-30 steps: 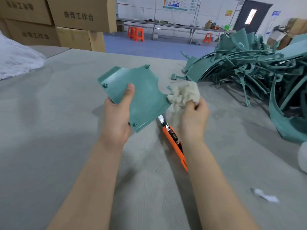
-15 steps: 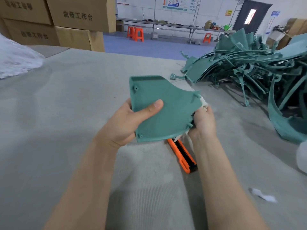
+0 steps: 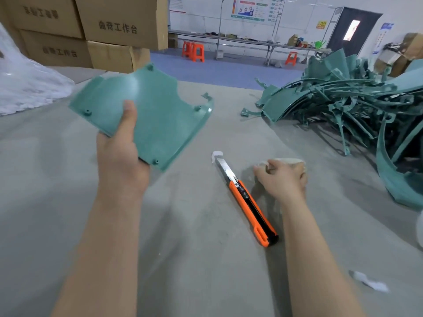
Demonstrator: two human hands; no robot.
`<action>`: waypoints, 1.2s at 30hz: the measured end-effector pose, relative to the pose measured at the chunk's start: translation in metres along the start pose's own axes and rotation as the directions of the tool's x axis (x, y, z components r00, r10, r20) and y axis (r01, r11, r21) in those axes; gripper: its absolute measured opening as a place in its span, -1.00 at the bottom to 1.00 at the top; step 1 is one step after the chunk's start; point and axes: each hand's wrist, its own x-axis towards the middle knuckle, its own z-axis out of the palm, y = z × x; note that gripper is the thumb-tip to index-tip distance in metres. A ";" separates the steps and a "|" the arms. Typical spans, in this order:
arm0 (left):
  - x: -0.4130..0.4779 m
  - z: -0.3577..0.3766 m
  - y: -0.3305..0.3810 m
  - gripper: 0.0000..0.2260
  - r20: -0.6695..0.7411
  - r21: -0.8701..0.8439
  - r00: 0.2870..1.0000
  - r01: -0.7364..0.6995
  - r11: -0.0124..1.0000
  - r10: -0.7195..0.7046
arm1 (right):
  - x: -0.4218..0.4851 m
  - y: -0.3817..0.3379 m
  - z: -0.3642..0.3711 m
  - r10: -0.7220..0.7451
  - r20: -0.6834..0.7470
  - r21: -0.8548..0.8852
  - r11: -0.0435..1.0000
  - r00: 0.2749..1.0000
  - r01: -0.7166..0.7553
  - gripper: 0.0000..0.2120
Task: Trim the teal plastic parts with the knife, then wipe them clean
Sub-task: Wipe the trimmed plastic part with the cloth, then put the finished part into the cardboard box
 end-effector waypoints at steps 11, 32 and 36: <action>-0.028 -0.025 0.062 -0.67 0.423 0.833 0.865 -0.488 0.259 0.270 | -0.145 -0.163 -0.014 -0.675 0.329 0.830 0.541 0.661 0.138 -0.52; -0.267 -0.372 0.280 -0.58 -0.731 0.604 0.388 0.751 0.268 0.561 | -0.504 -0.218 0.242 -0.435 0.831 0.533 0.800 -0.348 0.274 -0.45; -0.249 -0.371 0.266 -0.59 -0.658 0.661 0.446 0.728 0.182 0.606 | -0.509 -0.203 0.258 -0.602 0.718 0.667 0.455 -0.349 0.590 -0.30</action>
